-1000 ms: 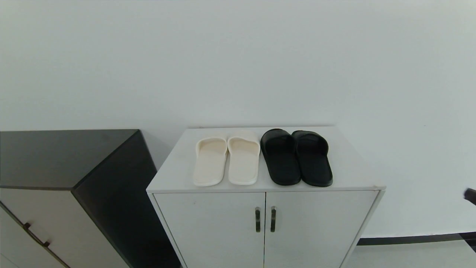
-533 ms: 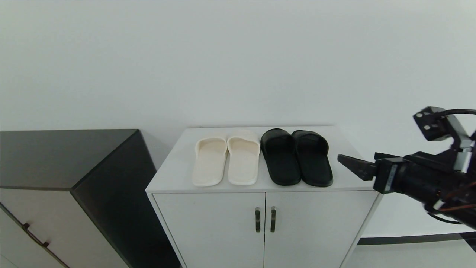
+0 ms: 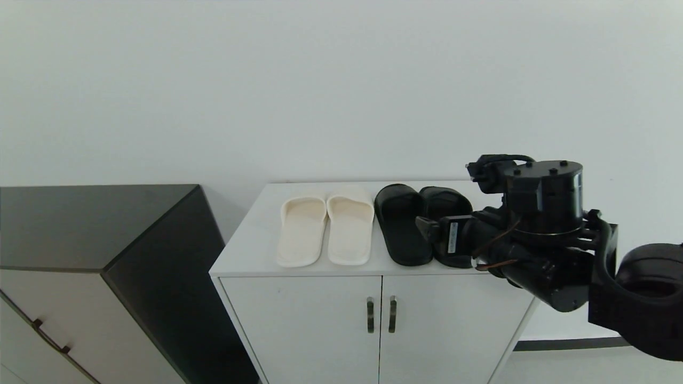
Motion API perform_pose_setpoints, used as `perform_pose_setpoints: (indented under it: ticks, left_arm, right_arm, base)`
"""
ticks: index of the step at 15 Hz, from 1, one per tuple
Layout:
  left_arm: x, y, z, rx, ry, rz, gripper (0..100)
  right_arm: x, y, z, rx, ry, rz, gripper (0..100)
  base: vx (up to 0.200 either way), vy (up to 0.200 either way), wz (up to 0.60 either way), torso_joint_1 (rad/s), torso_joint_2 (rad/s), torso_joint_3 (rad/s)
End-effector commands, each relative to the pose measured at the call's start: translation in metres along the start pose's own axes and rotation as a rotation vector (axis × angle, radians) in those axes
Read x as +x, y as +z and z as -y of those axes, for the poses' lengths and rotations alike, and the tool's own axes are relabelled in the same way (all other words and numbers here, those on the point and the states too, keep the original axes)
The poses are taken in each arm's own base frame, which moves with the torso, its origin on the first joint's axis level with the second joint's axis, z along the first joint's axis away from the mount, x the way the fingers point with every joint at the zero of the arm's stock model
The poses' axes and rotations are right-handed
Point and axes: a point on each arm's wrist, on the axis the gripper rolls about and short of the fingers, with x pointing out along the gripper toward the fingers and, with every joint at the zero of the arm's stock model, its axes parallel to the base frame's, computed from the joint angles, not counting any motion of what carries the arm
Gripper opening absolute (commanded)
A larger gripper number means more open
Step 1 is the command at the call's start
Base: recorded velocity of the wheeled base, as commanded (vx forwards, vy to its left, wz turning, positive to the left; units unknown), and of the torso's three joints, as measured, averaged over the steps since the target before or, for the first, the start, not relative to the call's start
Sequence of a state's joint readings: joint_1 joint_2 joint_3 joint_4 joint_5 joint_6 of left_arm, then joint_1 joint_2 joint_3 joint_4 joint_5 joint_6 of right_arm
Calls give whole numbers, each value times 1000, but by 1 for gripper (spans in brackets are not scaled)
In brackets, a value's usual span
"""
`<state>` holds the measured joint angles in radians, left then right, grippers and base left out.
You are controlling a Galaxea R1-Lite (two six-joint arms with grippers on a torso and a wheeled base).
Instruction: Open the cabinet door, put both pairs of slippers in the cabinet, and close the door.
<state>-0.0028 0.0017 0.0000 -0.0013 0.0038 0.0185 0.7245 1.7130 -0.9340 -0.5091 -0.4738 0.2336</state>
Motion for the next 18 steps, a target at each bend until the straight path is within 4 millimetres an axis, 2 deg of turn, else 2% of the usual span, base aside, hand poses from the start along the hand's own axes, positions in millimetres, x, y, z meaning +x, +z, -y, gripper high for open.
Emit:
perform_pose_setpoints:
  ticks: [1, 3, 7, 11, 15, 18]
  left_arm:
    - [0, 0, 0, 0, 0, 0, 0]
    - [0, 0, 0, 0, 0, 0, 0]
    - [0, 0, 0, 0, 0, 0, 0]
    - [0, 0, 0, 0, 2, 0, 0]
    - [0, 0, 0, 0, 0, 0, 0]
    - [0, 0, 0, -2, 0, 0, 0]
  right_arm:
    - [22, -2, -6, -5, -16, -8, 100]
    - [32, -2, -10, -7, -21, -7, 100]
    - [68, -10, -14, -8, -57, -18, 100]
    - [95, -13, -10, -2, -89, -16, 100]
    - [117, -10, -8, 0, -112, -5, 100]
    - [125, -12, -8, -11, -117, -8, 100]
  base:
    - [0, 0, 0, 0, 0, 0]
    - [0, 0, 0, 0, 0, 0]
    - [0, 0, 0, 0, 0, 0]
    - [0, 0, 0, 0, 0, 0]
    - [0, 0, 0, 0, 0, 0]
    - [0, 0, 0, 0, 0, 0]
